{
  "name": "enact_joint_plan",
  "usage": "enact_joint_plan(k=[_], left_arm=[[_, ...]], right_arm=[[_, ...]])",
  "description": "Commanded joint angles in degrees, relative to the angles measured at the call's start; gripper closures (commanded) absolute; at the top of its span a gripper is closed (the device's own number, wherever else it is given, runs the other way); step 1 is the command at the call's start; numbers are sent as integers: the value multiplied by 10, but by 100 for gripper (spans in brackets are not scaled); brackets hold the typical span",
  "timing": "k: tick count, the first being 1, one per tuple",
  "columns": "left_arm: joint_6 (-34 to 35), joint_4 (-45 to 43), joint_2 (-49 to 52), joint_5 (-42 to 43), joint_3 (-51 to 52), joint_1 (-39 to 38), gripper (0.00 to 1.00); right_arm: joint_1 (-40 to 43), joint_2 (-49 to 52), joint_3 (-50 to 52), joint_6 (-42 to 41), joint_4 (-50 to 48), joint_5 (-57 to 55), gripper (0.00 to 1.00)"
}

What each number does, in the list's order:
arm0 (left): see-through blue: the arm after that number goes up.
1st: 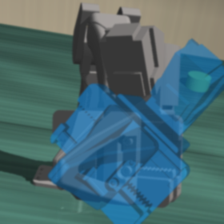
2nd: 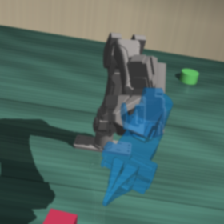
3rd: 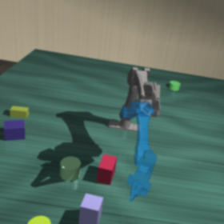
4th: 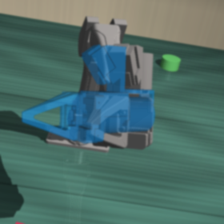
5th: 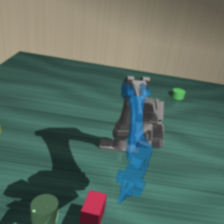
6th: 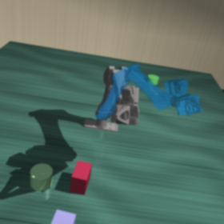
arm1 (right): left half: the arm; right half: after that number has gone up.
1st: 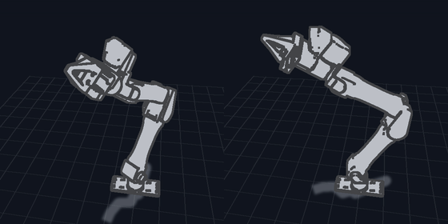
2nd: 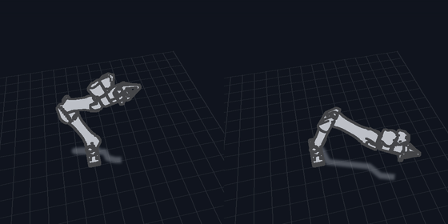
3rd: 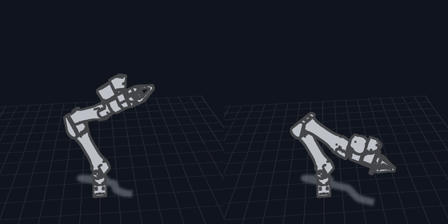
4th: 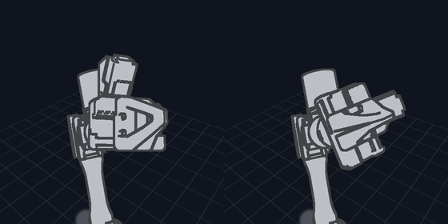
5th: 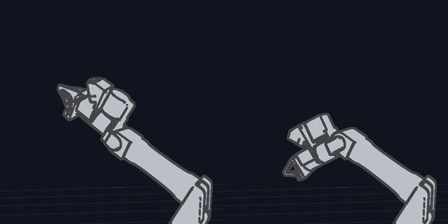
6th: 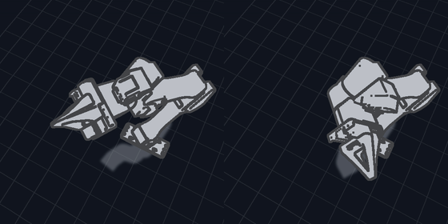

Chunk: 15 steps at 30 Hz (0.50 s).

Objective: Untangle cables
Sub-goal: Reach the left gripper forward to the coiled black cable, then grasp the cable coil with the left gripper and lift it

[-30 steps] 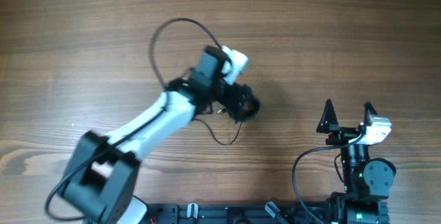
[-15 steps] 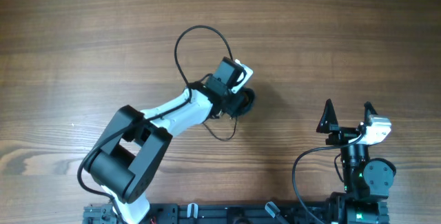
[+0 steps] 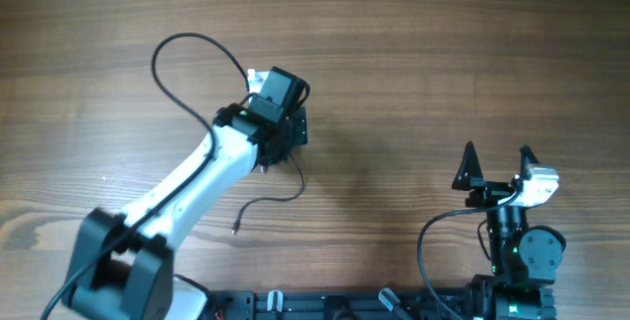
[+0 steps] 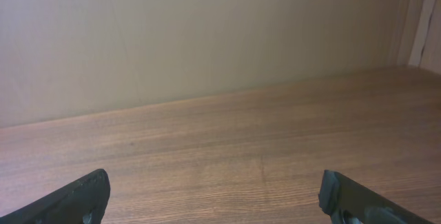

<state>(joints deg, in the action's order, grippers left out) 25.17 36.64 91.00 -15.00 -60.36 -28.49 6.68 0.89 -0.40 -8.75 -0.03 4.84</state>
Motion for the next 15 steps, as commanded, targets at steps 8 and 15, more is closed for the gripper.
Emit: enact_joint_plan(k=[8, 15], left_arm=[[87, 24, 26, 202, -6, 160, 23], [1, 25, 89, 245, -6, 162, 42]], right_arm=[[-2, -5, 1, -4, -1, -6, 0], [-2, -5, 1, -4, -1, -6, 0]])
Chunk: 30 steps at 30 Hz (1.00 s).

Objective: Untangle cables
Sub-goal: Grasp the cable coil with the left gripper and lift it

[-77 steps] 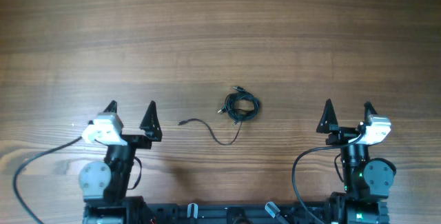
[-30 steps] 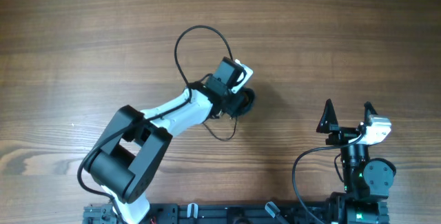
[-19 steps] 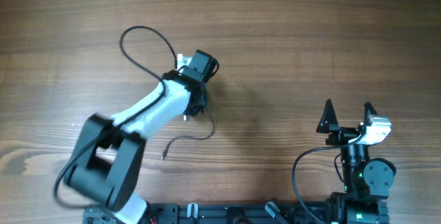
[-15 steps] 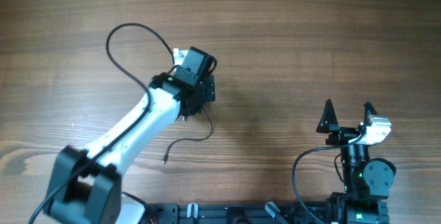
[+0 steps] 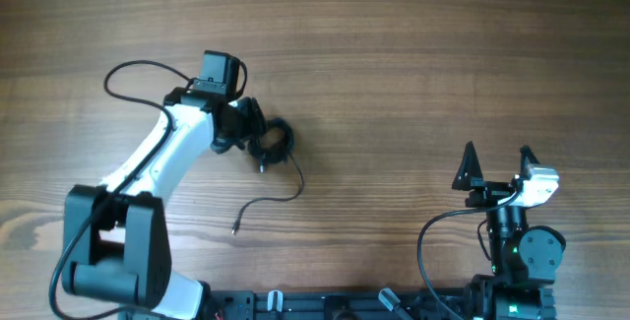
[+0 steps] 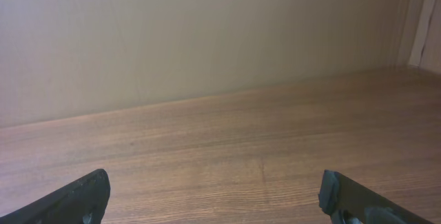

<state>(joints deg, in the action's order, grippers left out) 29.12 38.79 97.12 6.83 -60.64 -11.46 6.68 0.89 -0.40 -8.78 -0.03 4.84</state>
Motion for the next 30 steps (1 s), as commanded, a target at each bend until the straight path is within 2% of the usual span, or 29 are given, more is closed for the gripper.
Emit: enact_joint_plan(k=[1, 5, 7, 10, 11, 13, 18, 23, 28, 29, 30], left_arm=[[-51, 11, 36, 25, -3, -10, 42], [-64, 29, 67, -9, -3, -10, 42], [-64, 28, 81, -17, -3, -10, 47], [-64, 22, 90, -18, -3, -11, 64], [-64, 20, 90, -18, -3, -11, 76], [-64, 18, 90, -18, -3, -11, 95], [-64, 21, 76, -17, -8, -10, 96], [-64, 50, -12, -13, -54, -10, 96], [-62, 60, -122, 81, -55, -10, 96], [-58, 67, -139, 91, -55, -10, 96], [-31, 78, -155, 90, -55, -10, 96]], right_arm=[[-2, -5, 1, -4, -1, -6, 0], [-2, -5, 1, -4, -1, -6, 0], [-2, -5, 1, -4, -1, -6, 0], [-2, -5, 1, -4, -1, -6, 0], [-2, -5, 1, -4, -1, -6, 0], [-2, -5, 1, -4, -1, -6, 0], [-2, -5, 1, -4, -1, -6, 0], [-2, -5, 1, -4, -2, -6, 0], [-2, -5, 1, -5, -2, -2, 0], [-2, -5, 1, -14, -3, 10, 0], [-2, -3, 1, -75, -3, 27, 0]])
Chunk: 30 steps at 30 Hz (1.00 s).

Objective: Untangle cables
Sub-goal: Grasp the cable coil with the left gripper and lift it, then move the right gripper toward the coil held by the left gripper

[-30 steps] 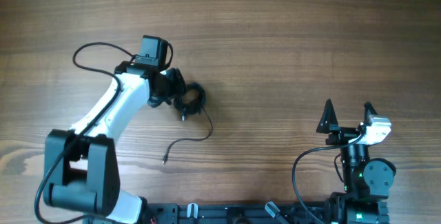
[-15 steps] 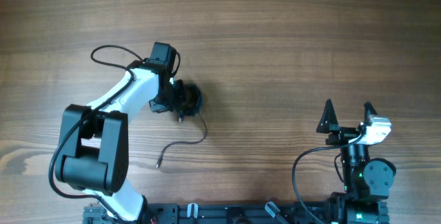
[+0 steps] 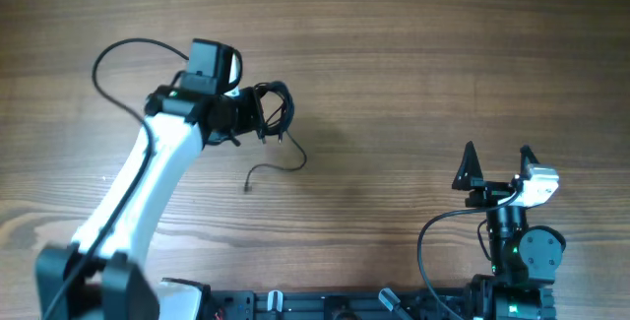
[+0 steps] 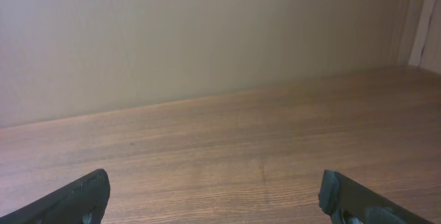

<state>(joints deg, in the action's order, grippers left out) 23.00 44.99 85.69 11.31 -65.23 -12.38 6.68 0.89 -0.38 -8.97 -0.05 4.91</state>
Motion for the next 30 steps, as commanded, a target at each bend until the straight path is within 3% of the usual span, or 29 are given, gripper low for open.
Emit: enact_joint_plan(k=[1, 3, 4, 5, 7, 8, 10, 11, 14, 16, 19, 20, 23, 25, 28, 30], left_arm=[[60, 25, -50, 45, -9, -1, 96], [156, 53, -55, 25, -9, -1, 96], [207, 64, -53, 10, -6, -2, 96], [275, 75, -52, -11, 3, -4, 96], [395, 78, -50, -45, 24, -14, 96], [431, 76, -49, -48, 31, -20, 72], [439, 57, -47, -48, 43, -32, 16], [420, 57, -47, -48, 43, -34, 11], [322, 52, -47, -52, 43, -35, 3], [209, 34, -47, -81, 43, -34, 6], [164, 34, -34, -133, 43, -34, 36], [164, 33, -26, -133, 43, -34, 41], [132, 20, 10, -133, 43, -34, 38], [117, 15, 51, -133, 43, -34, 38], [117, 14, 96, -125, 43, -34, 38], [117, 3, 129, -124, 43, -34, 45]], right_arm=[[-2, 0, 1, -144, -4, 41, 0], [-3, 25, 1, -425, -14, 148, 0], [-3, 42, 1, -527, -17, 200, 0], [-3, 60, 1, -570, -17, 221, 0], [-3, 113, 1, -556, -18, 221, 0], [-3, 136, 1, -557, -18, 221, 0], [-3, 191, 1, -465, -37, 238, 0], [-3, 213, 0, -396, -49, 256, 1], [-3, 286, -51, -305, -26, 257, 0], [-3, 332, -111, -276, 7, 252, 1], [-3, 425, -244, -205, 131, 238, 0], [-3, 458, -292, -183, 185, 231, 0], [-3, 534, -385, -143, 283, 258, 0], [-4, 578, -407, -136, 263, 376, 0], [-8, 603, -407, -137, 248, 422, 0], [-18, 612, -407, -136, 247, 421, 0]])
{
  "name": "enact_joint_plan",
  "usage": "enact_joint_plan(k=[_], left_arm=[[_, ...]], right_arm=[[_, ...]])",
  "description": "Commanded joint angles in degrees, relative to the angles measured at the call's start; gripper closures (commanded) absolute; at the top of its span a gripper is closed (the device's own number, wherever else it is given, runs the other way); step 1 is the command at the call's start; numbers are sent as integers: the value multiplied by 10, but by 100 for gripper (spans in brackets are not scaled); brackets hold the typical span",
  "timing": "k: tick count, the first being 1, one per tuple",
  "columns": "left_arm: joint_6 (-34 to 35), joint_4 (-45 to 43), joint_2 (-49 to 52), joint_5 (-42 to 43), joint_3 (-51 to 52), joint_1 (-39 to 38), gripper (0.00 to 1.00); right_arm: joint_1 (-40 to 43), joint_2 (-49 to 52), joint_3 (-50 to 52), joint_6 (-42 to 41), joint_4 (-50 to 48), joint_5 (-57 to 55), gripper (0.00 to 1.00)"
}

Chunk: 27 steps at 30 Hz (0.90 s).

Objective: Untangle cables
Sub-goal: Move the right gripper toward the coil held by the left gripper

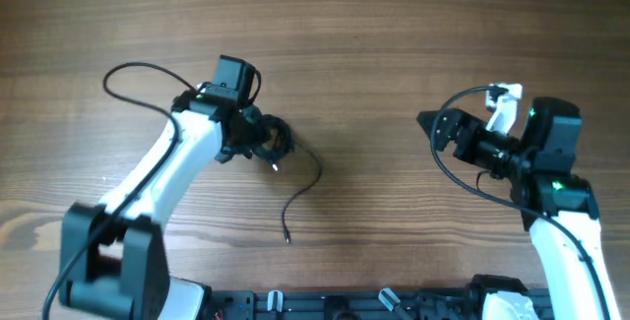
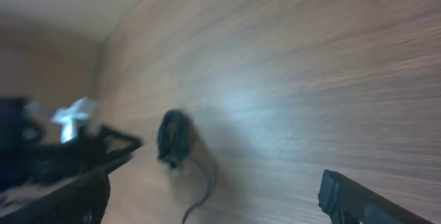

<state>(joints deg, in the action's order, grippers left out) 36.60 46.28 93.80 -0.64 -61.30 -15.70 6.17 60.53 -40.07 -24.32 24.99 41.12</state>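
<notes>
A black cable [image 1: 275,143] lies partly coiled on the wooden table [image 1: 394,25]; its loose tail [image 1: 305,187] curves down to a plug end near the front. My left gripper [image 1: 258,138] sits at the coil's left side, apparently shut on it. In the blurred right wrist view the coil [image 2: 172,136] shows just right of the left gripper's dark fingers [image 2: 103,151]. My right gripper [image 1: 440,128] hangs open over the table's right half, pointing left toward the coil, with nothing between its fingers [image 2: 344,193].
The left arm's own wire [image 1: 128,74] loops out behind its wrist. The right arm's wire [image 1: 463,103] arcs over its wrist. The arms' mounting rail [image 1: 325,305] runs along the front edge. Bare wood lies between the two grippers.
My right arm left its parked pose at the front right and now reaches left over the table, open. The left gripper brought the coil down nearer the front, and the tail now trails longer.
My left gripper was over the cable at mid-table, then left of it with the coil at its tips. Then it held the coil farther back, the tail shorter. The right gripper stayed parked and open throughout, and now it faces the coil.
</notes>
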Motion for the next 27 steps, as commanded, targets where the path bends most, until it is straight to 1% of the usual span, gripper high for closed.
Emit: enact_joint_plan(k=[1, 2, 4, 7, 8, 9, 10, 11, 13, 14, 15, 17, 19, 20, 23, 24, 27], left_arm=[[-19, -19, 62, -4, 4, -1, 52], [-19, -28, 73, -2, 4, 0, 56], [-19, -52, 98, 2, 4, -1, 58], [-19, -73, 121, 1, 4, -1, 71], [-19, -78, 127, 1, 4, -1, 76], [-19, -82, 129, 1, 4, 0, 91], [-19, -82, 129, 0, 4, 0, 96], [-19, -83, 129, -9, 4, 0, 96], [-19, -68, 118, -34, 2, 1, 96], [-19, -58, 109, -36, 1, 2, 96], [-19, -44, 94, -35, -2, 5, 96], [-19, -27, 43, -35, -3, 5, 96], [-20, -28, -15, -28, -3, 4, 96], [-31, -30, -37, -22, -3, 4, 96], [-153, -40, -122, 53, -3, 4, 96], [-181, -40, -143, 70, -3, 4, 96], [-228, -39, -191, 86, -3, 4, 96]], right_arm=[[-25, 19, -10, 17, -5, 52, 0], [-33, 19, -10, 17, -6, 45, 0], [-59, 19, -10, 16, -6, 19, 0], [-94, 19, -10, 14, -5, -7, 0], [-104, 19, -10, 8, -5, -16, 0], [-114, 19, -10, -3, -5, -28, 0], [-120, 19, -10, -9, -7, -33, 0], [-122, 19, -10, -20, -9, -39, 0], [-122, 19, -10, -69, -19, -44, 0], [-122, 19, -10, -100, -27, -45, 0], [-122, 19, -10, -113, -39, -43, 0], [-136, 19, -9, -111, -80, -30, 20], [-163, 19, -9, -87, -94, -30, 28], [-176, 19, -9, -87, -95, -30, 28], [-224, 30, -9, -87, -121, -34, 28], [-238, 39, -9, -89, -141, -34, 28], [-268, 65, -9, -89, -204, -12, 32]])
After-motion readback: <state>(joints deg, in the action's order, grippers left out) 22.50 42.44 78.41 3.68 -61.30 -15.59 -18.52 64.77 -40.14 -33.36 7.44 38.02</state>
